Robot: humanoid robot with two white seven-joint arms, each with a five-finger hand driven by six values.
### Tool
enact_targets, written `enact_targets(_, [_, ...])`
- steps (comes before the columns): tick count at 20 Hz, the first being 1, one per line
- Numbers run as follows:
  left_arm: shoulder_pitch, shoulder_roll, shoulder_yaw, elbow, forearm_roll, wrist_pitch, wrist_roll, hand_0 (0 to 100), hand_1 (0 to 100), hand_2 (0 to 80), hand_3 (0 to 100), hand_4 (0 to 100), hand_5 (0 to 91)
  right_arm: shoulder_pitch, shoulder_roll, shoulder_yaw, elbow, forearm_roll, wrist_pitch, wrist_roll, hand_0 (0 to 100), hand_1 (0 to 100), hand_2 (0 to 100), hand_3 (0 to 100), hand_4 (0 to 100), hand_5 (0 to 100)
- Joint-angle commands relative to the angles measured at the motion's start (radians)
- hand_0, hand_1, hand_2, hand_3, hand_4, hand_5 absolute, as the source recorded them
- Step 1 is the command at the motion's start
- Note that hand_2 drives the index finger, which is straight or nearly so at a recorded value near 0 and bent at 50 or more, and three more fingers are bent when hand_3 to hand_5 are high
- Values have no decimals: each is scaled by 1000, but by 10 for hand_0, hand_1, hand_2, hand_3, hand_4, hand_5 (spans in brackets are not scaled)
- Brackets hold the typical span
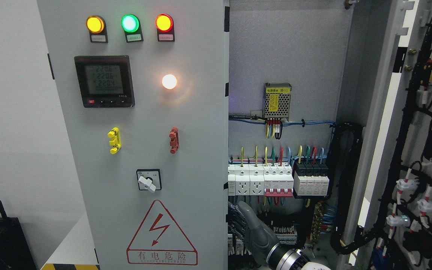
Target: Open door with both hands
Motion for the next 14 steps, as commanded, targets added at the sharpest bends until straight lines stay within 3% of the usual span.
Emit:
enact_targets(1, [1, 0, 0, -29, 0, -1, 0, 0, 0, 0, 0, 32, 0, -8, -1, 1, 3, -15, 1, 1, 107, 0, 0, 0, 0, 0])
enact_targets(14, [1, 0, 0, -29, 0, 1, 0, 0, 0, 0, 0, 31, 0, -8, -1, 9, 2, -15, 1, 2, 107, 0, 0, 0, 0, 0])
